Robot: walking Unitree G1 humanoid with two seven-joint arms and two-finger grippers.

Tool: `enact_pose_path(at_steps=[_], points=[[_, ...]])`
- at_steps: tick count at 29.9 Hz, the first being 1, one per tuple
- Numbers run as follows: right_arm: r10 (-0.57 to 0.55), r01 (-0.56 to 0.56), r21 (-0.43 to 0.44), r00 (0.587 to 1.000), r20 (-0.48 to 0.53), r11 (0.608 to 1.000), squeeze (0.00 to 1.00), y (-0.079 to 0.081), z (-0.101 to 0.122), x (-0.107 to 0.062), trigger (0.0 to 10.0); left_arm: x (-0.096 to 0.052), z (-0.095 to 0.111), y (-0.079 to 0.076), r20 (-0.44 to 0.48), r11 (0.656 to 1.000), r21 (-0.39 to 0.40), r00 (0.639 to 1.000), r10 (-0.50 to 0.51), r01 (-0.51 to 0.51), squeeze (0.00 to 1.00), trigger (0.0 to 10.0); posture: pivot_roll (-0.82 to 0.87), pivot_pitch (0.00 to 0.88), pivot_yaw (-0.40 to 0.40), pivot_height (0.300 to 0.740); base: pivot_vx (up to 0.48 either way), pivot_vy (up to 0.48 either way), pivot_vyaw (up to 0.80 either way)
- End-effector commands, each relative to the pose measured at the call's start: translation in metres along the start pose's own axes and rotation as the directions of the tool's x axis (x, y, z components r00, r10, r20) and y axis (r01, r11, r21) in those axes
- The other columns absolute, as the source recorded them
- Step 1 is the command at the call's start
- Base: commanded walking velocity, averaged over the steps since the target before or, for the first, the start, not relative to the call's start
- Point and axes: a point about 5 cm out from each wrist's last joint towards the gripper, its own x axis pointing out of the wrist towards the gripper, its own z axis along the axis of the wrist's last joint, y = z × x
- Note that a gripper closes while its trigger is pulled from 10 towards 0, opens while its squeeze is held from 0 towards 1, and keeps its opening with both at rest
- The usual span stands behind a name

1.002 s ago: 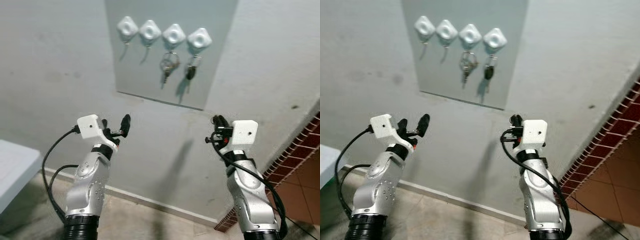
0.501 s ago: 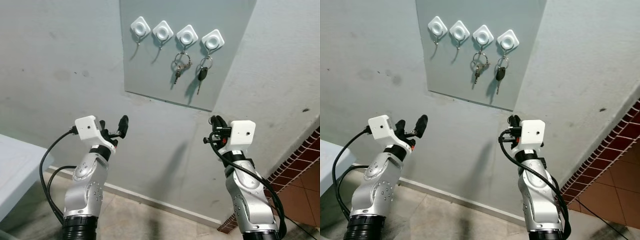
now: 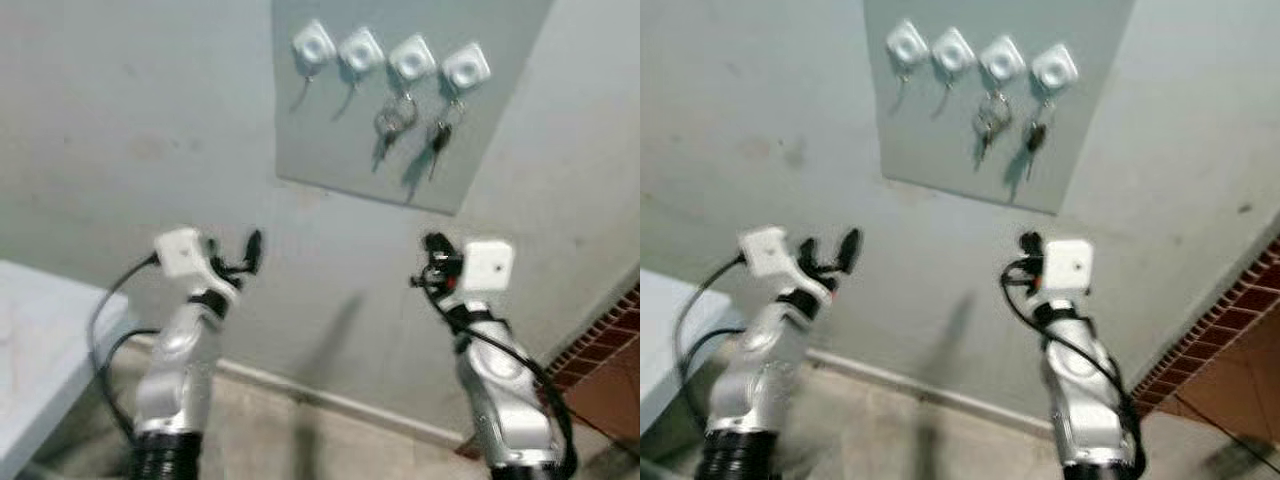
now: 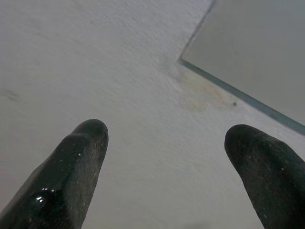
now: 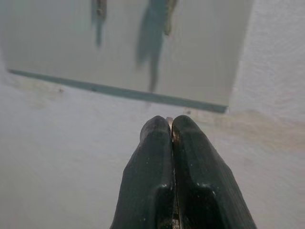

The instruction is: Hang keys on a hook

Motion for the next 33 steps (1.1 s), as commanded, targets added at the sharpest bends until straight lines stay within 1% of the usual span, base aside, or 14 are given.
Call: enact_pose_path(at_steps=[1, 5, 18, 20, 22, 30, 33], points=[[0.016, -0.017, 0.016, 1.0, 0.025, 1.0, 0.0, 0.008, 0.0056, 0.0018, 10.0, 0.0003, 0.0073, 0.0061, 0.015, 1.0, 0.019, 1.0, 0.018, -0.018, 0.0, 10.0, 0.02, 0.012, -0.034, 0.74, 0.0, 0.48, 0.0], [0.018, -0.018, 0.017, 1.0, 0.025, 1.0, 0.0, 0.0086, 0.0057, 0.0017, 10.0, 0.0005, 0.0074, 0.0058, 0.016, 1.0, 0.019, 1.0, 0.017, -0.017, 0.0, 10.0, 0.02, 0.012, -0.034, 0.74, 0.0, 0.388, 0.0], [0.027, -0.027, 0.018, 0.999, 0.034, 0.999, 0.0, 0.01, 0.0059, 0.0015, 10.0, 0.0012, 0.0057, 0.0011, 0.003, 0.999, 0.036, 1.0, -0.001, 0.001, 0.0, 10.0, 0.02, 0.0, -0.028, 0.74, 0.0, 0.0, 0.0], [0.026, -0.026, 0.012, 0.999, 0.019, 1.0, 0.0, 0.0098, 0.0047, 0.0018, 10.0, 0.0014, 0.0056, 0.0009, 0.001, 0.999, 0.036, 1.0, 0.0, -0.001, 0.0, 10.0, 0.02, 0.0, -0.028, 0.74, 0.0, 0.0, 0.0], [0.017, -0.018, 0.025, 1.0, 0.004, 1.0, 0.0, 0.0089, 0.003, 0.0025, 10.0, 0.0016, 0.0048, 0.0, -0.01, 0.999, 0.047, 1.0, -0.002, 0.003, 0.0, 10.0, 0.02, 0.0, -0.028, 0.74, 0.0, 0.0, 0.0], [0.015, -0.014, 0.028, 1.0, -0.01, 1.0, 0.0, 0.0089, 0.0016, 0.003, 10.0, 0.0012, 0.0044, -0.0002, -0.022, 0.999, 0.041, 1.0, -0.007, 0.008, 0.0, 10.0, 0.02, 0.0, -0.028, 0.74, 0.0, 0.0, -0.73], [0.016, -0.015, 0.027, 1.0, -0.013, 1.0, 0.0, 0.0091, 0.0014, 0.003, 10.0, 0.0011, 0.006, -0.0003, -0.012, 0.998, 0.054, 1.0, -0.016, 0.016, 0.0, 10.0, 0.02, 0.0, -0.028, 0.74, 0.0, 0.0, -0.73]])
